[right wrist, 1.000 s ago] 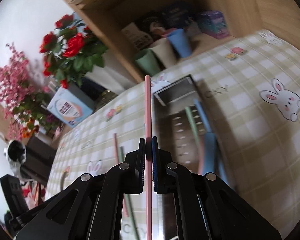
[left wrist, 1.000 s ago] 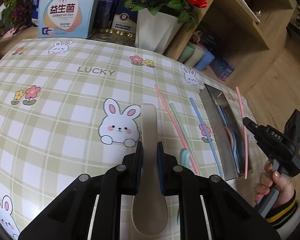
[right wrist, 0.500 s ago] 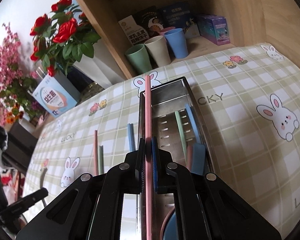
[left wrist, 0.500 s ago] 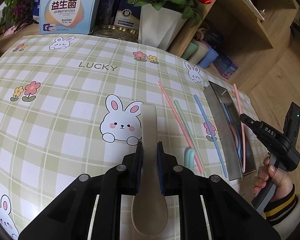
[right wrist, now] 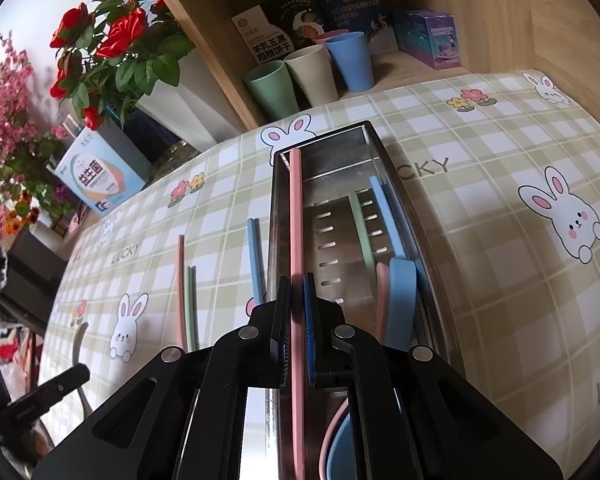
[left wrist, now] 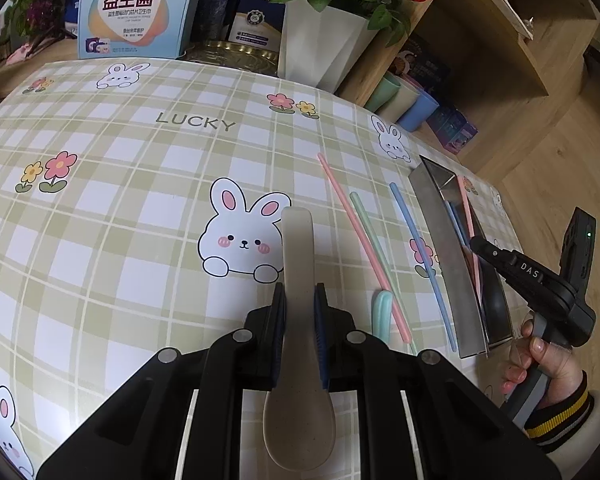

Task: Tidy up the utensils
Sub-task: 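Carry the pink chopstick into the steel caddy and open the right tool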

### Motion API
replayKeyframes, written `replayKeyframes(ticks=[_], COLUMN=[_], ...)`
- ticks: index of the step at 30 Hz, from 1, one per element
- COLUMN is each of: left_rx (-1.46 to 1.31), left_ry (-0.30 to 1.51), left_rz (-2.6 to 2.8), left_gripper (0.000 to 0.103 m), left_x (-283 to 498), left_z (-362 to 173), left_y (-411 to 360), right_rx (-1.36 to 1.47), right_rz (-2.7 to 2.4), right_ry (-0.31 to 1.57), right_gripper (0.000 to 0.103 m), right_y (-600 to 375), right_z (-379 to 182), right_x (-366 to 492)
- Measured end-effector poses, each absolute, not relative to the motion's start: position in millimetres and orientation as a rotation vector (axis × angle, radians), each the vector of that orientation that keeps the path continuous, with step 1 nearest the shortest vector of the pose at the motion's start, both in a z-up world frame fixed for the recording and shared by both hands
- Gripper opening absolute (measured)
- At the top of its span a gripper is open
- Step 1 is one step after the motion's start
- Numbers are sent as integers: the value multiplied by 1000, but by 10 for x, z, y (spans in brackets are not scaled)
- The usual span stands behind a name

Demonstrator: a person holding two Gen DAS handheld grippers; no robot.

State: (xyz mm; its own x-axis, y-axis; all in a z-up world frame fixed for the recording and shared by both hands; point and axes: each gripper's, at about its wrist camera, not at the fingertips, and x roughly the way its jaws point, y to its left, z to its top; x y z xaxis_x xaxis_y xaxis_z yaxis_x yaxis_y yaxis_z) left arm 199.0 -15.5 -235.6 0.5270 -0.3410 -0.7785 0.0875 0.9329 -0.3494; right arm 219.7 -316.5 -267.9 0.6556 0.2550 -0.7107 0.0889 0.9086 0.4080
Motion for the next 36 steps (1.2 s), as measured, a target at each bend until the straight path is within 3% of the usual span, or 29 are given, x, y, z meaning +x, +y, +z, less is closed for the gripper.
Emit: replayKeyframes(ticks=[36], left_rx=[-278], left_ry=[931], left_rz=[-278], left_gripper=[13], left_x=[1751], left_z=[-2085], left_y=[-239], right_rx=[340], right_rz=[16], right_ry=[902], right_gripper=[10], right_y=[-3161], right_z=[-2469], right_x=[1864])
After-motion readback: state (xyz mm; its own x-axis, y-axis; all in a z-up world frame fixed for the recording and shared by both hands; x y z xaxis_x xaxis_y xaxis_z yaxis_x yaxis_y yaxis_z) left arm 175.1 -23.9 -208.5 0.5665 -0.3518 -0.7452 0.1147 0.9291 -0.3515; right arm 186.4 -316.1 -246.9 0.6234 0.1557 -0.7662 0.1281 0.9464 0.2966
